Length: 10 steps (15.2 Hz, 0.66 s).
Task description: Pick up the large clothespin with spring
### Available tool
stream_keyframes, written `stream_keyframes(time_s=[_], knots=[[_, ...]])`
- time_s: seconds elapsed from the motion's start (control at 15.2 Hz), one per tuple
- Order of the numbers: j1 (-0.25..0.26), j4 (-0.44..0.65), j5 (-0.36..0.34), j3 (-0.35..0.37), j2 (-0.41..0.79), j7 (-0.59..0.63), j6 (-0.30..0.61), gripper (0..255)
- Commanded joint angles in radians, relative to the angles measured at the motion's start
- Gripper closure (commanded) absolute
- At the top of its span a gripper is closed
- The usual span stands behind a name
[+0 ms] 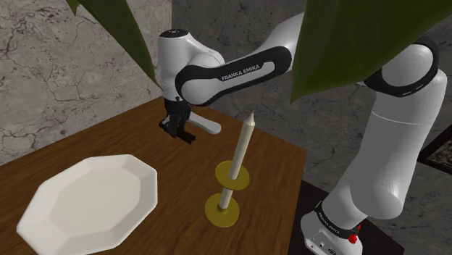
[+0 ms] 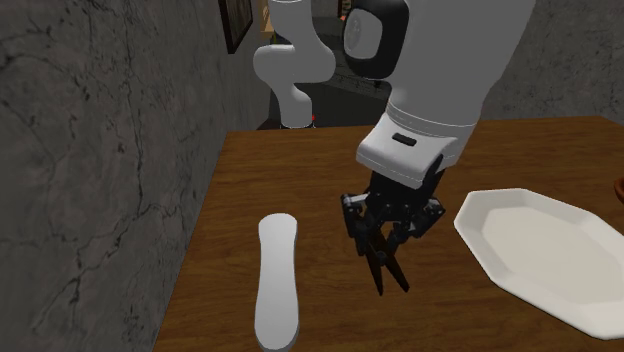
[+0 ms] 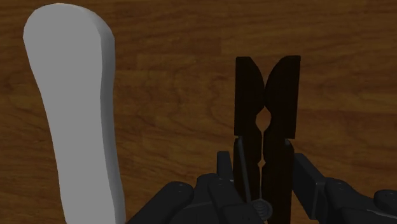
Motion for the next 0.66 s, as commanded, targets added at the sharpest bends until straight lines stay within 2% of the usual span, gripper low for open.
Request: stream_keyframes(time_s=[0.0, 0.59], knots=[[-0.002, 0.015, 0.009, 0.003, -0.013, -0.009, -0.026, 255], [-0.004, 0.073, 0.030, 0.009, -0.042, -0.031, -0.110, 255]])
